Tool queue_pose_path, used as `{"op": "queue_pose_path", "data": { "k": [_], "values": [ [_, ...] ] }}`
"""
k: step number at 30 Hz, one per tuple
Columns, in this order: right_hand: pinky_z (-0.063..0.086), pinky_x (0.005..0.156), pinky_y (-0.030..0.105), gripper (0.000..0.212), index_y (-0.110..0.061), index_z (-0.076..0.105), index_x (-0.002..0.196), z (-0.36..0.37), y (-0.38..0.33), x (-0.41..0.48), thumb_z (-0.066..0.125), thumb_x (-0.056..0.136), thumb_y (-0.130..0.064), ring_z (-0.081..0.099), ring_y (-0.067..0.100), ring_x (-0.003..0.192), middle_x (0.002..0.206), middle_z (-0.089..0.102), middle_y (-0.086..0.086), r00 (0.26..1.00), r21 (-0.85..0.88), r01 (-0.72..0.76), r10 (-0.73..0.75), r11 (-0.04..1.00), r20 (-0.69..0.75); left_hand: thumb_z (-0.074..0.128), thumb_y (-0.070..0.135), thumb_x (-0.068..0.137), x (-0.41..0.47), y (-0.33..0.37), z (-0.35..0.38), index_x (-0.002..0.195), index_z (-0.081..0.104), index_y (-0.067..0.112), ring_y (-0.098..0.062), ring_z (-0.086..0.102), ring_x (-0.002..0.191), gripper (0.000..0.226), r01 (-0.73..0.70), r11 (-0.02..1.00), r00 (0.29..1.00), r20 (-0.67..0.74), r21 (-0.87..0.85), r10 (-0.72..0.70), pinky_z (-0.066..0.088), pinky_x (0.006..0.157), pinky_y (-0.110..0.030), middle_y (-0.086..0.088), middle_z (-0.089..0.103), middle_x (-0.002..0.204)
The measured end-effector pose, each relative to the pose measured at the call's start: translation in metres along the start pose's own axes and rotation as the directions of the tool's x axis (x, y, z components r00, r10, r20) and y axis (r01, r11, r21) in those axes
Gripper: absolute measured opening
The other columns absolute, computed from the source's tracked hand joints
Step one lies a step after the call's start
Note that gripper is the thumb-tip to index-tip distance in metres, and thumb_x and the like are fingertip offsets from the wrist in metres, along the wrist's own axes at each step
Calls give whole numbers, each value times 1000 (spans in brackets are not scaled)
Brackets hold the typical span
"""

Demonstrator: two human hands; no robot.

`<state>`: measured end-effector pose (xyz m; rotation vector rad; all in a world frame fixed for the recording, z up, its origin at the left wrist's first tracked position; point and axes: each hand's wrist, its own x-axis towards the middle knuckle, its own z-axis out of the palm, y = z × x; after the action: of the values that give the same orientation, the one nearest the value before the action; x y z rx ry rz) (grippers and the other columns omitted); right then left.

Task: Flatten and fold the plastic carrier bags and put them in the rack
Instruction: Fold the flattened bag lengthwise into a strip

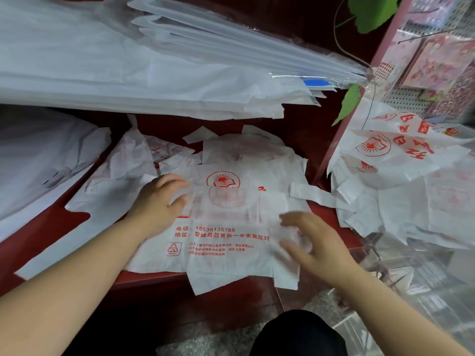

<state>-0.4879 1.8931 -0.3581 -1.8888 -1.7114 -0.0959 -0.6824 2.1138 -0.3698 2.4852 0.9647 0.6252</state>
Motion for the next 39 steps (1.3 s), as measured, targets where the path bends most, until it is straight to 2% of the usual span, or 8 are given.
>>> {"op": "queue_pose_path", "data": {
  "k": [5, 11, 14, 18, 24, 30, 34, 39],
  "values": [
    [31, 105, 29, 58, -22, 49, 115, 7, 6, -49, 46, 77, -65, 46, 8, 115, 119, 62, -2, 955, -244, 249, -197, 937, 221, 26, 98, 37, -52, 14, -31, 116, 48, 43, 5, 32, 112, 99, -108, 994, 955, 281, 17, 99, 27, 92, -12, 34, 28, 117],
    [50, 82, 26, 49, -17, 62, 102, 9, 8, -35, 71, 55, -23, 67, 18, 92, 101, 70, 1, 973, -239, 200, -164, 950, 162, 12, 101, 21, -98, -5, -37, 136, 17, 48, 10, 8, 126, 127, -115, 963, 914, 406, 244, 6, 7, 108, -16, 33, 6, 136],
    [47, 79, 17, 40, -15, 71, 101, 0, -1, -33, 46, 74, -32, 64, 9, 94, 102, 69, -6, 992, -70, -2, 10, 998, 123, 40, 80, 60, -105, -10, -31, 134, 30, 43, 9, 16, 130, 84, -113, 974, 953, 299, 197, 50, 8, 104, -12, 29, 22, 138],
    [37, 76, 0, 25, -9, 71, 101, -3, 3, -35, 53, 86, 1, 53, 2, 99, 97, 70, -4, 986, 80, -159, 155, 984, 54, 40, 72, 57, -110, -6, -29, 121, 50, 38, 6, 33, 120, 73, -70, 996, 977, 205, 49, 58, 20, 103, -15, 31, 37, 119],
    [41, 67, 3, 23, -14, 66, 87, -12, -6, -34, 51, 89, 3, 56, -17, 78, 87, 63, -17, 945, 401, -296, 328, 867, -11, 63, -11, 75, -113, 2, -28, 95, 69, 25, -6, 51, 102, 42, -29, 995, 996, -81, -95, 22, 31, 94, -20, 18, 56, 98],
    [33, 83, -4, 41, -26, 64, 104, -15, 5, -47, 64, 72, -1, 51, -18, 99, 106, 60, -30, 964, 233, -235, 195, 944, 181, 68, -13, 69, -111, -4, -37, 66, 63, 61, 28, 44, 98, 74, -40, 949, 998, -53, -314, 25, 29, 89, 2, 36, 62, 83],
    [25, 94, -4, 65, -27, 59, 113, 3, 19, -49, 67, 65, 16, 43, -8, 113, 112, 53, -24, 981, 121, -157, 141, 980, 131, 60, -21, 69, -109, -9, -31, 66, 62, 58, 18, 45, 100, 78, 70, 968, 990, 137, -243, -37, 27, 82, 8, 37, 57, 89],
    [42, 74, 6, 21, -7, 74, 82, 3, 12, -34, 62, 78, 9, 57, -13, 80, 79, 68, -14, 973, 243, -218, 228, 945, -14, 61, 0, 83, -104, -3, -34, 60, 65, 52, 17, 51, 87, 56, 174, 942, 977, 168, -287, -130, 33, 77, 0, 26, 63, 82]
  ]
}}
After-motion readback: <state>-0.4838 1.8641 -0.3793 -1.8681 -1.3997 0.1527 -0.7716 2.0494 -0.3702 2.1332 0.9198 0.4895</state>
